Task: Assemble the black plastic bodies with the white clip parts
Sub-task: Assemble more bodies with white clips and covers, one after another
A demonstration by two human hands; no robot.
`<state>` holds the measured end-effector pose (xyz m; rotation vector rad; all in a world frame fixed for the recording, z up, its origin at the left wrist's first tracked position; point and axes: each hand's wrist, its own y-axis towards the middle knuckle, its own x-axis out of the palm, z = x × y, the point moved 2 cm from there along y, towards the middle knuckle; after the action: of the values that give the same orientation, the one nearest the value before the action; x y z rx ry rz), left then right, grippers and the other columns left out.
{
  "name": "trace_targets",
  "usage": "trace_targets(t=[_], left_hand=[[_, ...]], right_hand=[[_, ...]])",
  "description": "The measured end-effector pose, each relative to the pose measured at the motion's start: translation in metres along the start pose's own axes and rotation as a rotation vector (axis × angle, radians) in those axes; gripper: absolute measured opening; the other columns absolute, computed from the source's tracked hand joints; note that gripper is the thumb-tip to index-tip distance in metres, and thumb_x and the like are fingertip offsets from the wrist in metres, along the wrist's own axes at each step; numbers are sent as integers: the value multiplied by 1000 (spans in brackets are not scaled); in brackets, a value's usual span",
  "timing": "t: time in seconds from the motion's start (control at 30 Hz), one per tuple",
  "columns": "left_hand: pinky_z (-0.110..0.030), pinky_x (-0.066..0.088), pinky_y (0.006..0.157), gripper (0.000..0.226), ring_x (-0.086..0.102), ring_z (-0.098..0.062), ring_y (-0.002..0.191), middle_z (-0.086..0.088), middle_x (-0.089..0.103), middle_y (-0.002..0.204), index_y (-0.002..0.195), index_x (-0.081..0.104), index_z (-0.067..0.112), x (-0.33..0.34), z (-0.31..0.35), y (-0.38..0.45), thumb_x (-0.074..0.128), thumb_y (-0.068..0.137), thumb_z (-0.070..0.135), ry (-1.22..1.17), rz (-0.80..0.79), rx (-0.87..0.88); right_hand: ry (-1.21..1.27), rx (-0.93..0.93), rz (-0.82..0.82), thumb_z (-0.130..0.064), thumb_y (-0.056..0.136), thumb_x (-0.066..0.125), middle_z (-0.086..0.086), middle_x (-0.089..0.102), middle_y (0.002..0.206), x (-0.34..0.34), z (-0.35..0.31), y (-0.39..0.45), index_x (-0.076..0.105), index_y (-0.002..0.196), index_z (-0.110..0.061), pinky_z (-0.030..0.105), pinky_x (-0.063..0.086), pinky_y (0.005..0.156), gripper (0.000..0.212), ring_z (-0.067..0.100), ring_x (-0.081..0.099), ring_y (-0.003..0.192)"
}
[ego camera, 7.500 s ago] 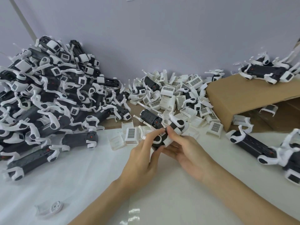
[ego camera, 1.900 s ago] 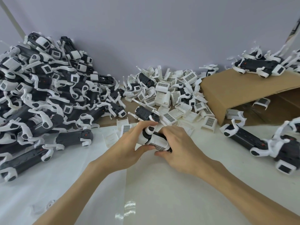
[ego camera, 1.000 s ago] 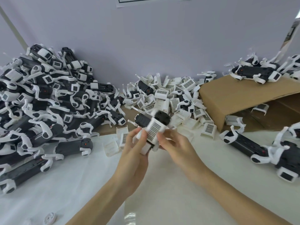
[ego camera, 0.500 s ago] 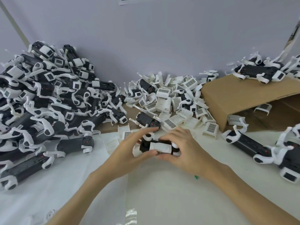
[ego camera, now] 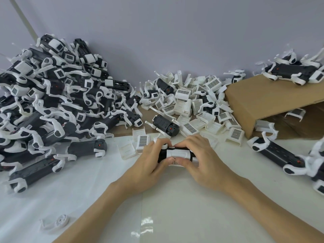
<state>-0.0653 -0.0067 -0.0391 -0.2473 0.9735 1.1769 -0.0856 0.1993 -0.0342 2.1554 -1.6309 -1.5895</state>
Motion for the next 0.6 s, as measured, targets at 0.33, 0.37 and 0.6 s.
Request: trace_targets(t=[0.33,0.37,0.6], left_hand=[[-31,44,82,25,51,-19,87,-1,57,93,125,53,20,-4,11,2,51,109,39,-51,91,32],[-30,44,76,24,51,-17,80,1,56,86,123,54,19,-4,11,2,54,108,38,-71,105,40],[-20,42,71,18,53,-18,73,1,51,75,119,60,28,-5,5,3,65,105,38,-166,142,25]], right_hand=[[-29,36,16,-38,100,58,-14,56,98,1,-5,-1,69,112,-19,41,37,93,25,16,52,99],[-20,44,17,-38,100,58,-14,56,97,1,-5,-1,70,111,-19,41,37,93,25,16,53,98],[4,78,20,-37,98,60,-16,55,97,0,-7,-1,71,110,-17,41,37,92,27,15,53,99]])
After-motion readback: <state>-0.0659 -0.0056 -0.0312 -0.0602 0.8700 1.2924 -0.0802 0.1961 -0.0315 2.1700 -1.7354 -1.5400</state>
